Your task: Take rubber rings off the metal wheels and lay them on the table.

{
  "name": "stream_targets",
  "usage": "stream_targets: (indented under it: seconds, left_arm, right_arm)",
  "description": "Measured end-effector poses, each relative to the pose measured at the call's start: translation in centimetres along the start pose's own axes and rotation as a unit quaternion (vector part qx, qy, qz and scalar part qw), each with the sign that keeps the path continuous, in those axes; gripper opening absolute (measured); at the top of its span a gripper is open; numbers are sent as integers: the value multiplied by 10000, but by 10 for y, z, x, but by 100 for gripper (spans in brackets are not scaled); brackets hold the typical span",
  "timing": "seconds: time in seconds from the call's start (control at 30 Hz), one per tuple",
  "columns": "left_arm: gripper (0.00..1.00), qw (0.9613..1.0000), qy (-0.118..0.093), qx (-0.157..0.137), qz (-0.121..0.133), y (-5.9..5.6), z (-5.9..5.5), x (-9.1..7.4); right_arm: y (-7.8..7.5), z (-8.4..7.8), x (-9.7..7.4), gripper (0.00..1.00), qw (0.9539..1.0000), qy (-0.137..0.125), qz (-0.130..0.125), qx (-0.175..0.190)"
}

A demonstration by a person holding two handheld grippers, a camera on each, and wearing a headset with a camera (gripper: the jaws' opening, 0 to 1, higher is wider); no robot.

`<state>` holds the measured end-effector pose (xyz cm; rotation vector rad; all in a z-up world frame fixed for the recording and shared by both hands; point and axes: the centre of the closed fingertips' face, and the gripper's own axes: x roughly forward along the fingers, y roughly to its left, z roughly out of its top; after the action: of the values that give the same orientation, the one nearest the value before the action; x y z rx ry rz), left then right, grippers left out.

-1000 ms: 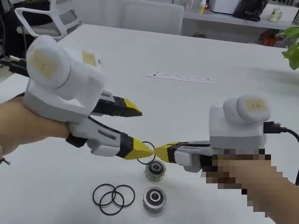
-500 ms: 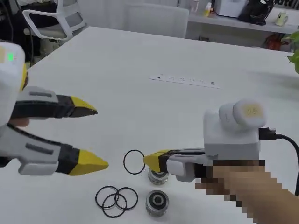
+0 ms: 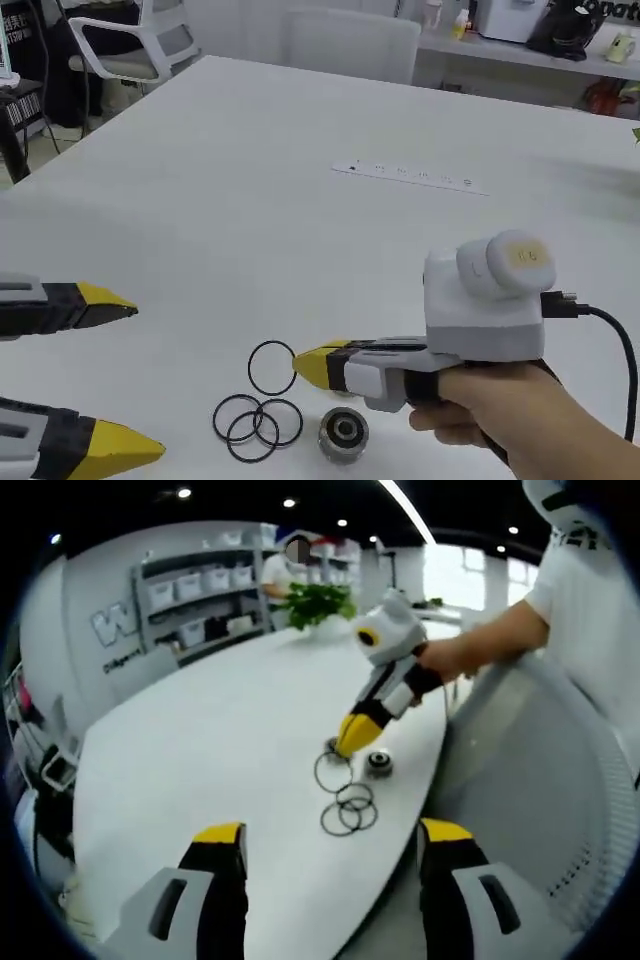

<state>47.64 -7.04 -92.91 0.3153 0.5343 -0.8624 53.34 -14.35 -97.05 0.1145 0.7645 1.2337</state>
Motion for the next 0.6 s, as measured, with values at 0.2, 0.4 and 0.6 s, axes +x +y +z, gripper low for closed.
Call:
stream_targets:
  seconds: [0.2, 0.4, 0.6]
  left_arm:
    - [68, 9999, 50, -118, 26, -4, -8, 7]
    - [68, 9986, -125, -506, -34, -7, -4, 10]
    - [67, 9983, -36, -569, -94, -9, -10, 12]
  right_arm:
    - [-2, -13, 8, 0, 9997, 213, -102, -48]
    - [0, -21, 13, 0, 9993, 355, -62, -52]
    - [-1, -26, 16, 0, 9988, 461, -129, -117]
